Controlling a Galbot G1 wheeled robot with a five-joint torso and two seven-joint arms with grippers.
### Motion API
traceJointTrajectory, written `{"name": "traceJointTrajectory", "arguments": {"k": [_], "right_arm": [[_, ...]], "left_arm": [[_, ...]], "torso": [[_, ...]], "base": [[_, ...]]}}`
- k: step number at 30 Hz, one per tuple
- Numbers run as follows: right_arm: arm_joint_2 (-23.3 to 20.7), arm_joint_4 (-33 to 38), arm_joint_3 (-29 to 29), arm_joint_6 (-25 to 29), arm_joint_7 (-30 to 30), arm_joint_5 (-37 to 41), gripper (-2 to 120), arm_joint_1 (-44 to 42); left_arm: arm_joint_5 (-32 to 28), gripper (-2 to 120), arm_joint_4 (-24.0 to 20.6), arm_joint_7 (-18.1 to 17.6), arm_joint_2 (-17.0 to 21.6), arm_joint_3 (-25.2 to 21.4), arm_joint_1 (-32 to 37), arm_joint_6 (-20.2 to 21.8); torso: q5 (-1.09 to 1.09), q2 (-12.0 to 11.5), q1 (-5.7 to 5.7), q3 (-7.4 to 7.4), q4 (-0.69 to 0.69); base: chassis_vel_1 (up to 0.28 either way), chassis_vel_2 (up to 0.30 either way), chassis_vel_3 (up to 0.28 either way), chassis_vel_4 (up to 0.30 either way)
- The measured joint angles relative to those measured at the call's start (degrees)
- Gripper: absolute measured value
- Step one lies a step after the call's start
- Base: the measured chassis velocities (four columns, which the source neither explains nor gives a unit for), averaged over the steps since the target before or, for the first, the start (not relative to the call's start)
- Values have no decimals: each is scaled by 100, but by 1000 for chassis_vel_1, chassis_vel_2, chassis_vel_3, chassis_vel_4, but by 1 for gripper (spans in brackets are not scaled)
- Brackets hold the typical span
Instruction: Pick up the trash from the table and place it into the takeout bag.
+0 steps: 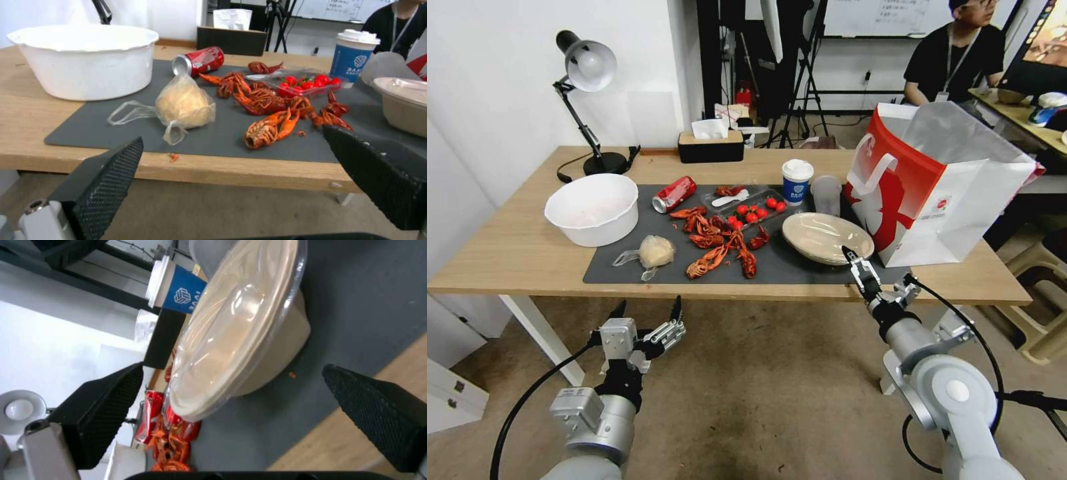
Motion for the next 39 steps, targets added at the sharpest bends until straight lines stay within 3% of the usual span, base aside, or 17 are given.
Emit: {"name": "traceJointTrajectory", "arguments": {"k": [9,18,21,23,25,34,39], "right_arm": [[60,-135,-20,-4,219,461,98,256],[84,-146,25,55,299,635,70,295],[76,-138,37,73,308,634,55,258],[76,-126,39,78,310,634,52,254],[69,-92,49,103,313,636,39,242],[62,-62,84,194,374,717,8,223],[76,-46,83,195,363,664,0,193]], "left_arm": [[20,100,-36,-5,-41,-4,55,-17],[22,100,-131,25,-92,10,87,59],[35,100,-128,21,-44,-12,109,39],[38,100,-128,17,-42,-11,115,35],[55,100,-128,-5,-52,6,131,19],[73,100,-128,-54,-44,31,142,-46],[69,100,-119,-89,-38,35,133,-51]], "torso": [[0,0,0,0,0],[0,0,0,0,0],[0,0,0,0,-1],[0,0,0,0,0],[0,0,0,0,0],[0,0,0,0,0],[0,0,0,0,0]], "base": [[0,0,0,0],[0,0,0,0],[0,0,0,0],[0,0,0,0],[0,0,0,0],[0,0,0,0],[0,0,0,0]]}}
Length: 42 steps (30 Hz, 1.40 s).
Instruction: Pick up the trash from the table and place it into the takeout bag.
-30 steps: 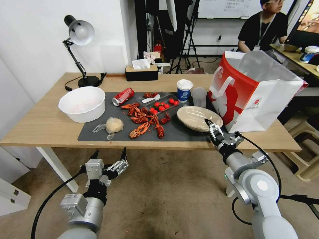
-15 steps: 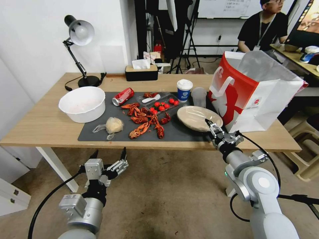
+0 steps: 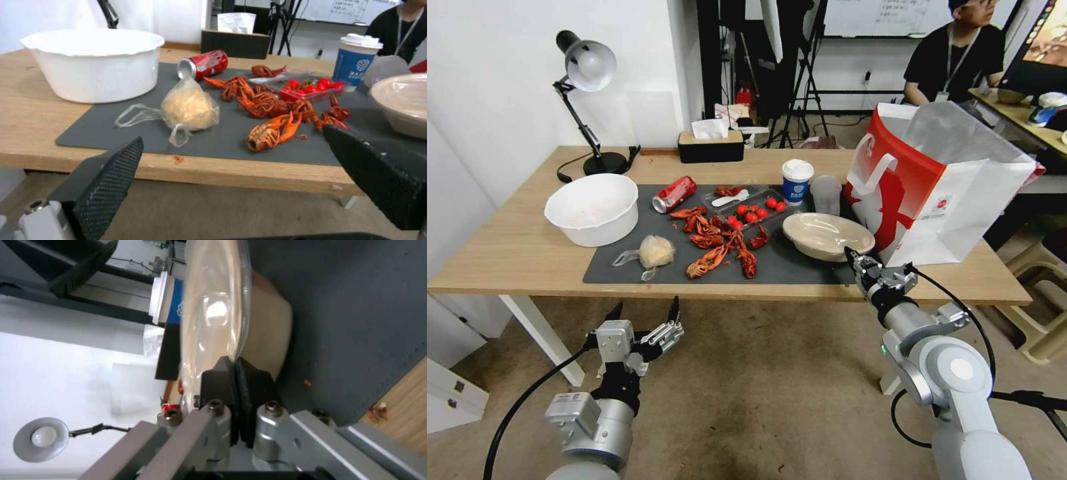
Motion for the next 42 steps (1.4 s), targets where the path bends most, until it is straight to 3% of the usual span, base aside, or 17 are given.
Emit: {"name": "traceJointTrajectory", "arguments": {"k": [5,7,9,10,13,14,16,19,24,30,42], "right_arm": [[-44,92,-26,-28,-205,-358,0,-89],[-160,321,-82,-100,-722,-1237,0,-265],[-198,387,-93,-115,-858,-1473,0,-307],[-318,555,-120,-145,-1165,-2062,0,-414],[-430,690,-138,-154,-1378,-2481,0,-493],[-640,855,-164,-113,-1703,-3217,0,-608],[-744,902,-169,-29,-1862,-3597,0,-657],[-1024,1032,-124,404,-2348,-4771,0,-735],[-1337,1340,16,807,-2405,-5189,0,-619],[-1764,1521,301,1040,-2287,-5099,0,-367],[-2421,800,548,1573,-2021,-4884,0,480]], "left_arm": [[-1,100,23,-30,3,16,-7,-9],[-7,100,8,-48,-12,17,9,-35],[-13,100,-4,-56,-19,11,9,-37],[-24,100,-30,-79,-20,-2,11,-42],[-28,100,-38,-93,-11,-6,19,-54],[-35,100,-52,-125,-2,-29,26,-104],[-48,100,-59,-136,-1,-51,25,-112],[-74,100,-96,-165,-4,-80,32,-127],[-37,100,-100,-185,-41,-48,63,-172],[-14,100,-144,-197,-61,-27,94,-173],[27,100,-170,-200,-97,-17,141,-189]], "torso": [[0,0,0,0,0],[0,0,0,0,0],[0,0,-1,0,0],[0,0,-1,0,0],[0,0,-1,0,-1],[-1,0,-1,0,0],[0,0,-1,0,0],[1,0,-1,0,-1],[0,1,-1,0,0],[0,1,-1,0,-1],[1,0,1,0,1]], "base": [[0,0,0,0],[0,0,0,0],[0,0,0,0],[0,0,0,0],[0,0,0,0],[0,0,0,0],[0,0,0,0],[0,0,0,0],[0,0,0,0],[0,0,0,0],[0,0,0,0]]}}
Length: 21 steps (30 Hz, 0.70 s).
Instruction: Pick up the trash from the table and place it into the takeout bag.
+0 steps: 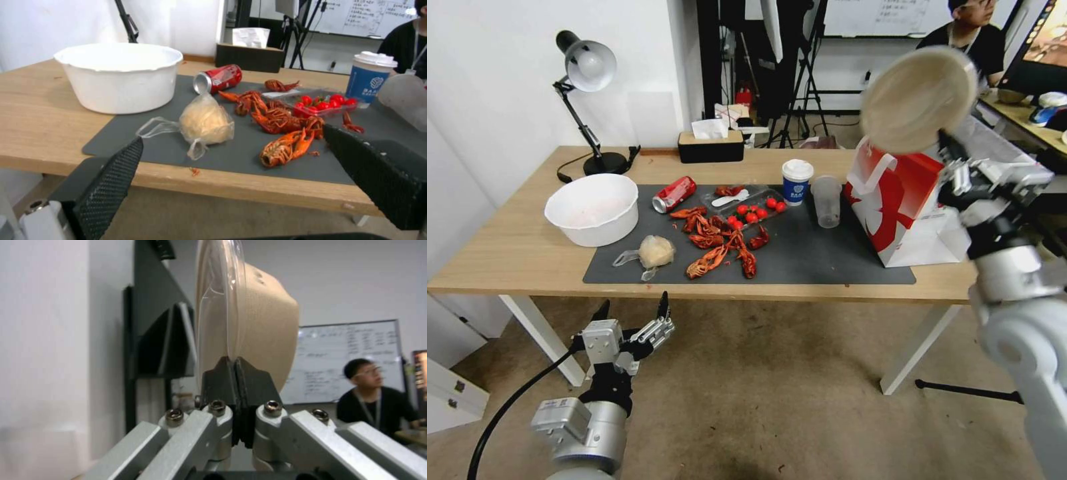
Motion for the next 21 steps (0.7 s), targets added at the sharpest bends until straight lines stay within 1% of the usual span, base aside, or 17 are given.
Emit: {"name": "traceJointTrajectory", "arguments": {"k": [2,7,12,14,15,16,17,18,19,20,21], "right_arm": [[-166,-356,24,126,179,96,0,344],[-301,-694,86,203,332,109,0,585],[-370,-1024,89,102,602,145,0,730],[-385,-1102,80,-189,701,234,1,748],[-385,-1102,80,-189,701,234,1,748],[-392,-1101,85,-301,702,289,2,743],[-418,-1088,103,-621,704,531,10,722],[-424,-1088,106,-689,712,579,14,722],[-424,-1088,106,-689,712,579,14,722],[-427,-1088,105,-755,731,599,18,727],[-428,-1088,99,-783,741,600,25,731]], "left_arm": [[9,100,-21,2,-10,4,20,-6],[10,100,-34,-11,-9,-7,44,-25],[9,100,-34,-27,-22,0,51,-35],[21,100,-34,-29,-42,32,65,-35],[21,100,-34,-29,-42,32,65,-35],[21,100,-34,-29,-42,34,65,-35],[28,100,-34,-37,-40,35,64,-35],[55,100,-36,-67,-45,34,69,-29],[55,100,-36,-67,-45,34,69,-29],[96,100,-73,-150,-56,34,109,39],[98,100,-104,-196,-53,34,149,77]], "torso": [[0,0,0,0,0],[0,0,0,0,-1],[-1,0,0,0,-2],[0,0,0,0,-1],[0,0,0,0,-1],[-2,0,0,0,-1],[-1,0,0,0,-2],[-2,0,0,0,-2],[-2,0,0,0,-2],[-1,0,0,0,-1],[-2,0,0,0,-1]], "base": [[0,0,0,0],[0,0,0,0],[0,0,0,0],[0,0,0,0],[0,0,0,0],[0,0,0,0],[0,0,0,0],[0,0,0,0],[0,0,0,0],[0,0,0,0],[0,0,0,0]]}}
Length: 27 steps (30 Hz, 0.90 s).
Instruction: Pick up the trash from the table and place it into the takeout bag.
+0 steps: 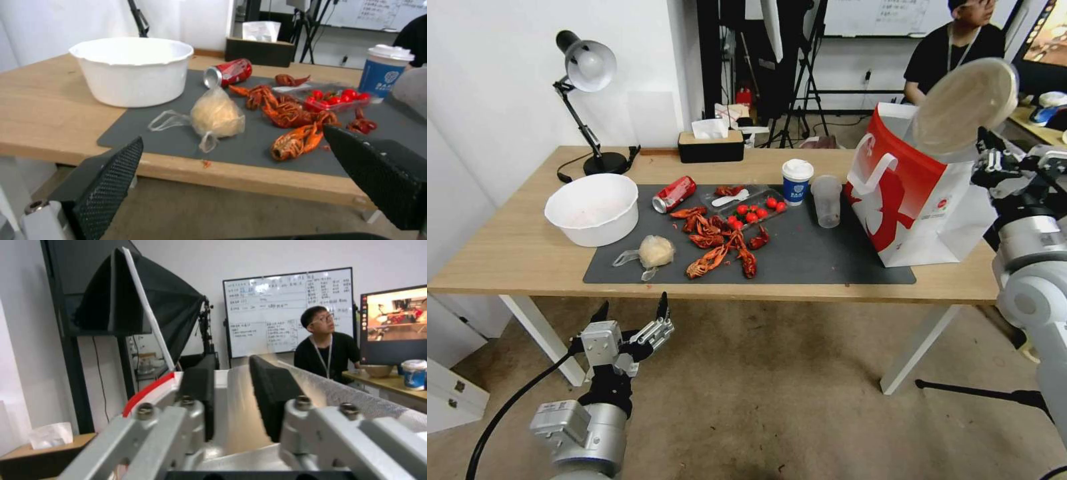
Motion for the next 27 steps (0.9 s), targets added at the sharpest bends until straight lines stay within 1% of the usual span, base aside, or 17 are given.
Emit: {"name": "traceJointTrajectory", "arguments": {"k": [1,2,3,4,5,8,9,12,13,14,16,17,18,19,20,25,27], "right_arm": [[0,7,-6,-19,5,0,28,1],[0,7,-6,-19,5,0,28,1],[3,20,-9,-27,12,0,35,5],[8,35,-9,-28,19,0,38,7],[8,35,-9,-28,19,0,38,7],[20,76,-7,-29,45,1,53,0],[20,76,-7,-29,45,1,53,0],[-1,180,22,-20,33,150,69,-43],[-1,180,22,-20,33,150,69,-43],[-11,216,26,-5,28,205,76,-49],[-17,282,27,26,23,263,84,-69],[-17,282,27,26,23,263,84,-69],[-18,347,33,56,10,288,91,-104],[-17,411,47,65,-2,296,92,-142],[-10,530,73,70,-39,302,97,-224],[56,852,119,71,-160,309,100,-513],[170,1143,120,44,-196,203,100,-774]], "left_arm": [[0,100,-24,-14,17,-3,22,12],[0,100,-24,-14,17,-3,22,12],[-7,100,-46,-25,40,-16,29,25],[-9,100,-53,-27,48,-23,29,27],[-9,100,-53,-27,48,-23,29,27],[-16,100,-59,-29,50,-24,25,32],[-16,100,-59,-29,50,-24,25,32],[-14,100,-60,-29,23,7,26,15],[-14,100,-60,-29,23,7,26,15],[-14,100,-60,-29,23,8,26,9],[-14,100,-60,-27,27,6,26,7],[-14,100,-60,-27,27,6,26,7],[-14,100,-60,-22,31,4,25,3],[-14,100,-60,-21,31,3,25,-2],[-15,100,-59,-20,32,2,25,-17],[-20,100,-60,-16,43,-7,27,-39],[-29,100,-60,6,52,-18,27,-44]], "torso": [[0,0,0,0,0],[0,0,0,0,0],[0,0,0,0,0],[0,0,0,0,-1],[0,0,0,0,-1],[0,0,0,0,0],[0,0,0,0,0],[0,0,0,0,-1],[0,0,0,0,-1],[0,0,0,0,-1],[0,0,0,0,0],[0,0,0,0,0],[0,0,0,0,0],[0,0,0,0,0],[0,0,0,0,0],[0,0,-1,-1,-1],[-1,0,-1,-1,0]], "base": [[0,0,0,0],[0,0,0,0],[0,0,0,0],[0,0,0,0],[0,0,0,0],[0,0,0,0],[0,0,0,0],[0,0,0,0],[0,0,0,0],[0,0,0,0],[0,0,0,0],[0,0,0,0],[0,0,0,0],[0,0,0,0],[0,0,0,0],[0,0,0,0],[0,0,0,0]]}}
